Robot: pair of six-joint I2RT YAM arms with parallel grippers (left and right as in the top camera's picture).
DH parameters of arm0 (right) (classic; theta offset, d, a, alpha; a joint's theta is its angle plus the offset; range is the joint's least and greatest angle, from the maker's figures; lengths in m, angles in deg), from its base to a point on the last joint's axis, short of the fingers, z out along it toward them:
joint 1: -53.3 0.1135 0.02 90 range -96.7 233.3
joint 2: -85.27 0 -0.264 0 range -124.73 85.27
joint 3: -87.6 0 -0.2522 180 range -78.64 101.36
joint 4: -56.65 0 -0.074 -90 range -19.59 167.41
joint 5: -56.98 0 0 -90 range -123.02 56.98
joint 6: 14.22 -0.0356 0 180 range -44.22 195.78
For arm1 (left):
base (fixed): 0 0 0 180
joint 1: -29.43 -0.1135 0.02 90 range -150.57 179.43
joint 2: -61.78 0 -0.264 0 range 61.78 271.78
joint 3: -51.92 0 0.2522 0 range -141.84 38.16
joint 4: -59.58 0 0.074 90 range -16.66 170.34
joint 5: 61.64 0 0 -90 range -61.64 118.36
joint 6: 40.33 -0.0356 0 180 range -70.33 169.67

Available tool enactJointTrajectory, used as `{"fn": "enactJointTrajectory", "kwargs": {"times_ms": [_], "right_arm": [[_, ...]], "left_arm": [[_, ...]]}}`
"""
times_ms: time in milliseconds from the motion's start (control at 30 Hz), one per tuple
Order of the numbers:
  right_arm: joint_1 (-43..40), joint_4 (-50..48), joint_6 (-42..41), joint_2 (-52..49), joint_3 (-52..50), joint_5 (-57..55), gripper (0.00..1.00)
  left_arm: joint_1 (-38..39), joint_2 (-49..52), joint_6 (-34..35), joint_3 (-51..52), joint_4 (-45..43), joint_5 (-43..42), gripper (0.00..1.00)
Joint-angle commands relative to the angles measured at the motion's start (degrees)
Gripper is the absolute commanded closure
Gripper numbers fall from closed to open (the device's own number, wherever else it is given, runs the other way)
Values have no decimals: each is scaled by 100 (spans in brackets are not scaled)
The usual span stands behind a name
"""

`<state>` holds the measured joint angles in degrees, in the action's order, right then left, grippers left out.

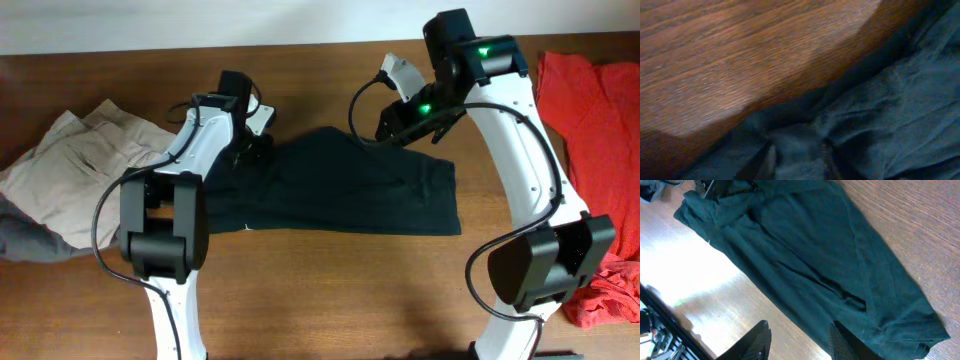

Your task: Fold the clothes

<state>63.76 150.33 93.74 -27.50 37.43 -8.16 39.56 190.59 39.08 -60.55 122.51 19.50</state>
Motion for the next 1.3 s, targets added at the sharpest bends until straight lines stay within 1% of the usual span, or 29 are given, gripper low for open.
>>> {"fn": "enactJointTrajectory", "kwargs": {"times_ms": [0, 100, 233, 467, 633, 767, 867, 900, 967, 1100, 1267], "right_arm": [[-42, -7, -42, 76, 28, -9, 58], [-42, -7, -42, 76, 28, -9, 58], [-42, -2, -42, 76, 28, -9, 57], [-42, -7, -42, 76, 28, -11, 58], [-42, -20, -42, 76, 28, -11, 58], [-42, -22, -42, 76, 28, -11, 58], [-48, -20, -42, 76, 28, -13, 57], [-48, -20, -42, 76, 28, -13, 58], [-46, -20, -42, 76, 28, -13, 57], [-48, -20, -42, 76, 28, -31, 58], [-48, -35, -44, 76, 28, -179, 58]], "left_arm": [[-24, 72, -70, -24, -35, -214, 83], [-22, 72, -70, -146, 4, -302, 87], [-22, 72, -68, -542, 337, -498, 89], [111, 72, -70, -1416, 1596, -535, 89], [343, 72, -68, -1493, 2378, -535, 89], [560, 72, -68, -1491, 2815, -538, 89], [750, 72, -70, -1491, 3071, -533, 87], [804, 72, -68, -1491, 3121, -533, 82], [903, 72, -70, -1491, 3217, -527, 75], [883, 72, 13, -1495, 3379, -284, 74], [614, 70, 741, -1545, 3663, 470, 74]]}}
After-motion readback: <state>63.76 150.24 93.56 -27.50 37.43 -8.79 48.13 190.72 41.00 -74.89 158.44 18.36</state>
